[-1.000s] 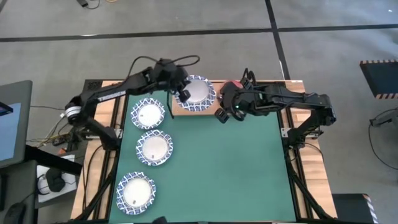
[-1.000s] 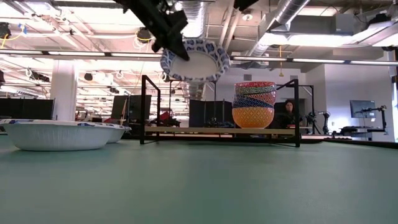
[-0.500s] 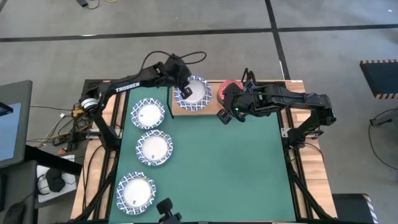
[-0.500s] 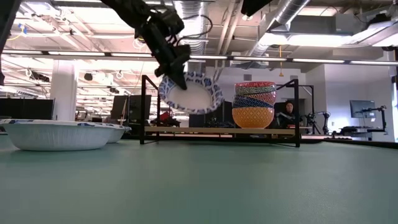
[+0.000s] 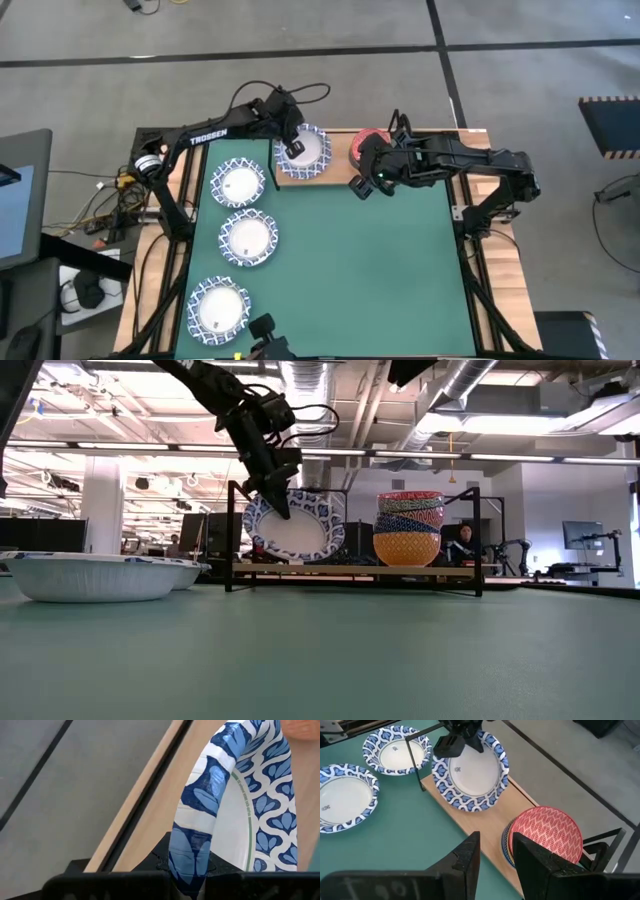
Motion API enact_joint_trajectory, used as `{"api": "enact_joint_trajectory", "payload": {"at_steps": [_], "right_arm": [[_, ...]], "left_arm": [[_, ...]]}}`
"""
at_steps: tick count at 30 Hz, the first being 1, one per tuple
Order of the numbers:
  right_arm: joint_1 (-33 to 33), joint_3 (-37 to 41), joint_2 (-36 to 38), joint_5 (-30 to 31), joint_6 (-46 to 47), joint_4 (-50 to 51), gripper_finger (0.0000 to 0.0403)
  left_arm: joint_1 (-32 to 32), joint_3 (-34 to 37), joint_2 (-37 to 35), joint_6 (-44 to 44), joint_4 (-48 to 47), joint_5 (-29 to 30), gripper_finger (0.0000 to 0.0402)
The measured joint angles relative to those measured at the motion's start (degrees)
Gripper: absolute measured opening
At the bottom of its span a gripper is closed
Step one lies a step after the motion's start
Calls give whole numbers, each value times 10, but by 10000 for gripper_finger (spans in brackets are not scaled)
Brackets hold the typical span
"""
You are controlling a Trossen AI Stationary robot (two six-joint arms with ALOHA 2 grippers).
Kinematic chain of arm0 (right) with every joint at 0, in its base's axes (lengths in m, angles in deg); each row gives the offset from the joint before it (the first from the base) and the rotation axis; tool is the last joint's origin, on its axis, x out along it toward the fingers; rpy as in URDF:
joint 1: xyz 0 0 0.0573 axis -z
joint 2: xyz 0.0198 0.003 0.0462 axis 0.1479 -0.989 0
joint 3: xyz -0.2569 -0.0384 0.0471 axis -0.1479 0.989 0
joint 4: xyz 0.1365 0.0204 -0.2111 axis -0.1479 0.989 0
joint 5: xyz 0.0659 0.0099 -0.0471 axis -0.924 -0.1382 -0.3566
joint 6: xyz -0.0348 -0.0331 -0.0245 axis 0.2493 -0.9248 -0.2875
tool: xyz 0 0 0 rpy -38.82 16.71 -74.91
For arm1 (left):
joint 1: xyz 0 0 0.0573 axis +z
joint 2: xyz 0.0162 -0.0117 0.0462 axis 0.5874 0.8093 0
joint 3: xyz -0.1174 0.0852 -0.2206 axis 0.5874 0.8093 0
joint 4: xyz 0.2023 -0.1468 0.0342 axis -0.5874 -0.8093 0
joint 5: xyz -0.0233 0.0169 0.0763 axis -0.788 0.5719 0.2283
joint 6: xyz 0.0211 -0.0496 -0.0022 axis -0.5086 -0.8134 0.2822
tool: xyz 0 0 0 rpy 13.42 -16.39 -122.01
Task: Place and stack bowls onto a shelf
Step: Put the right white-blue paper bowl on the shelf
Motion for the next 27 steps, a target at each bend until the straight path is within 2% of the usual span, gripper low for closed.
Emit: {"api": "enact_joint_trajectory", "payload": {"at_steps": [6, 19, 23, 27], "right_arm": [[0, 0, 0, 0, 0, -3, 139], [-15, 0, 0, -2, 10, -1, 139], [-19, 0, 0, -2, 15, 2, 139], [-19, 0, 0, -2, 17, 1, 139]], "left_arm": [[-4, 0, 10, 0, 1, -14, 0], [-1, -3, 48, 6, 28, 36, 1], [1, -5, 49, -13, 40, 34, 28], [1, -5, 49, -25, 37, 37, 80]]}}
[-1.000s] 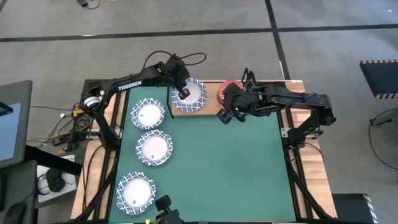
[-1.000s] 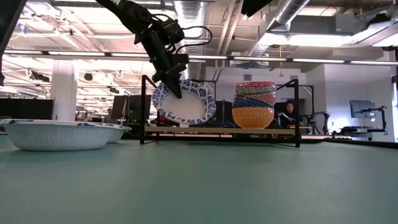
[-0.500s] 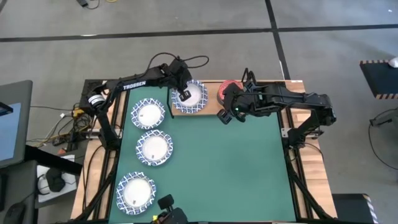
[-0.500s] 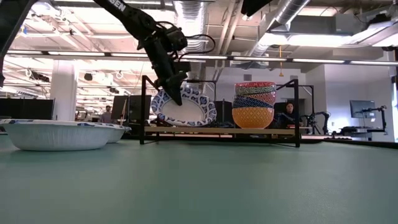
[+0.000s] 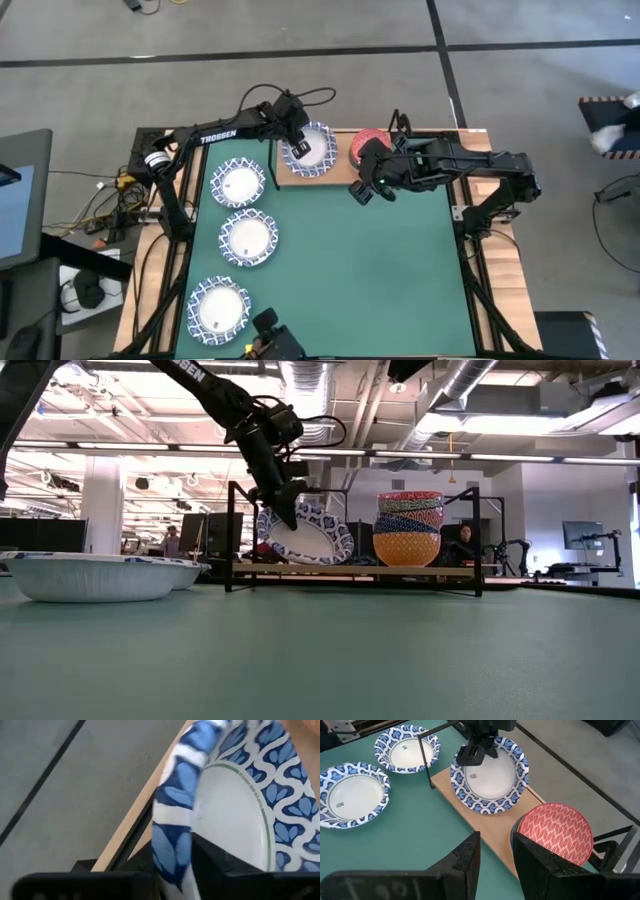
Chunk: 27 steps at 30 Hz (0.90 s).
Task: Place and stack bowls onto a shelf
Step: Put the right white-blue paper bowl on the shelf, then stack the middle white and blue paper bowl on top of the white and blue paper bowl on the shelf
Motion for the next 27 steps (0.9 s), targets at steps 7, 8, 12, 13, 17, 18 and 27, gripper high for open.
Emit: {"api": "enact_joint_trajectory", "payload": {"at_steps": [7, 8, 12, 13, 17, 18, 27], "right_arm": [[0, 0, 0, 0, 0, 0, 139], [0, 0, 0, 0, 0, -1, 139], [0, 0, 0, 0, -1, -1, 139], [0, 0, 0, 0, -1, -1, 139], [0, 0, 0, 0, -1, -1, 139], [0, 0, 0, 0, -1, -1, 139], [3, 0, 0, -1, 7, -2, 139]], "left_arm": [[-3, 0, 1, 0, -25, 22, 163], [-3, 0, 1, -1, -28, 23, 171], [-8, 0, 2, -1, -35, 35, 192], [-10, 0, 2, -2, -36, 42, 195], [-18, 2, -2, -4, -41, 64, 201], [-20, 0, -5, -5, -44, 67, 201], [-33, -98, -12, -27, -144, 68, 201]]}}
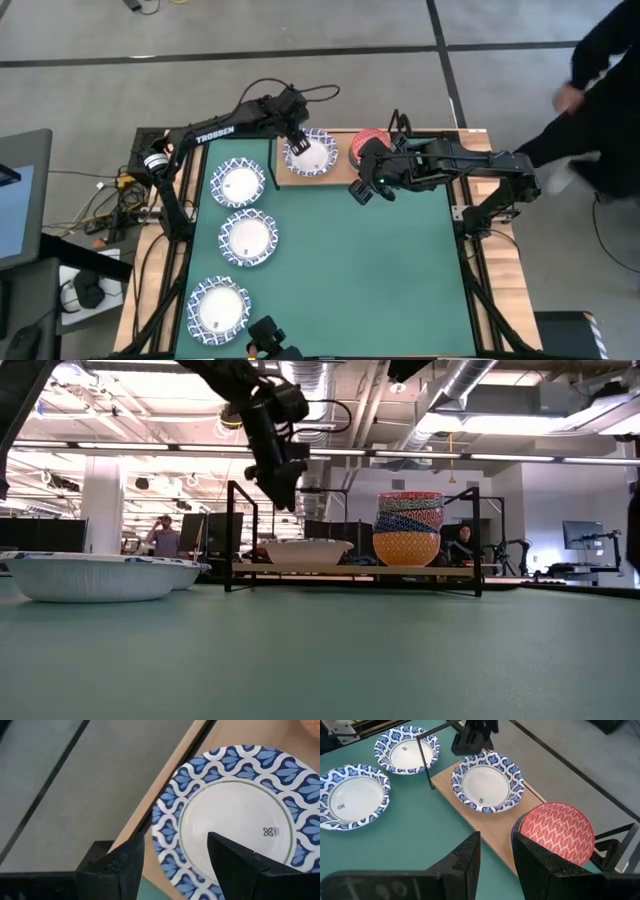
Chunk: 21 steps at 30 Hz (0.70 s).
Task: Place and stack bowls onto a shelf
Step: Stack the middle white and blue paper bowl on top of the white and blue paper bowl on the shelf
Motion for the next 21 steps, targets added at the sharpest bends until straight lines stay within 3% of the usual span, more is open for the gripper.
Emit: {"api": "enact_joint_trajectory", "payload": {"at_steps": [5, 11, 16, 21], "right_arm": [[12, 0, 0, 0, 10, 1, 139], [33, 35, 1, -9, 17, 1, 139], [56, 123, 13, -83, 16, -90, 139], [64, 217, 14, -193, 15, -245, 139]], "left_arm": [[-16, -46, -7, -13, -25, -2, 201], [-34, -45, -70, -49, -25, -2, 201], [-53, 13, -156, -89, -17, -1, 201], [-95, 132, -268, -151, 22, 5, 201]]}}
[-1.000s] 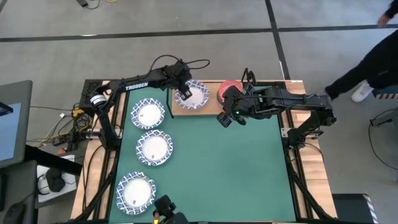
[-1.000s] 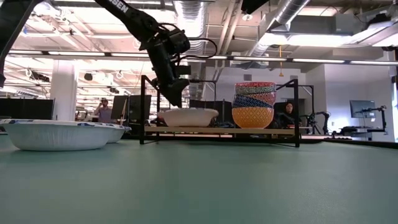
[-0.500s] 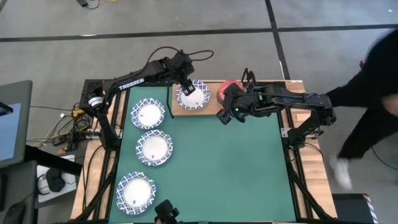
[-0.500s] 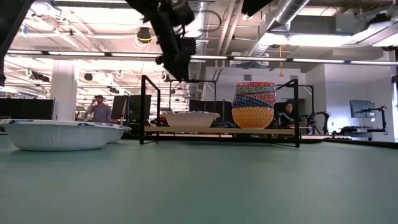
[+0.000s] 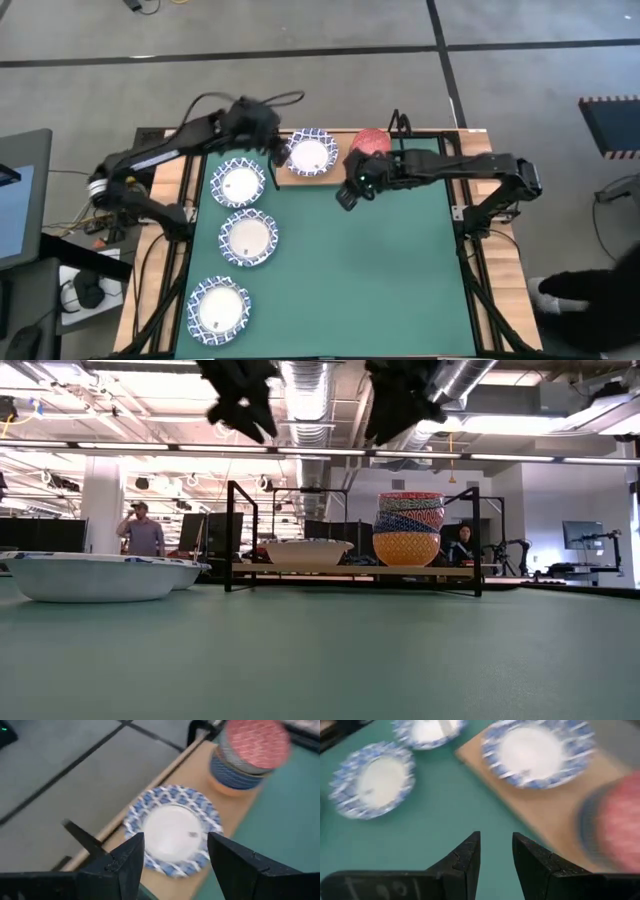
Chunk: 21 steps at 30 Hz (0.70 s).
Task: Place and stack bowls onto a shelf
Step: Stack the middle white and blue paper bowl on top of the white and blue paper bowl on the shelf
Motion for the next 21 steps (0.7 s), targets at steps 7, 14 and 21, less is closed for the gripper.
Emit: {"api": "enact_joint_trajectory", "payload": {"at_steps": [7, 14, 21], "right_arm": [[-3, 73, 0, -90, 32, -160, 139], [-6, 109, 0, -114, 42, -294, 147], [-4, 112, -17, -178, 3, -322, 196]], "left_arm": [[-105, 150, -157, -128, 24, 46, 201], [-228, 217, -252, -271, 30, 90, 201], [-366, 233, -272, -353, 41, 227, 201]]}}
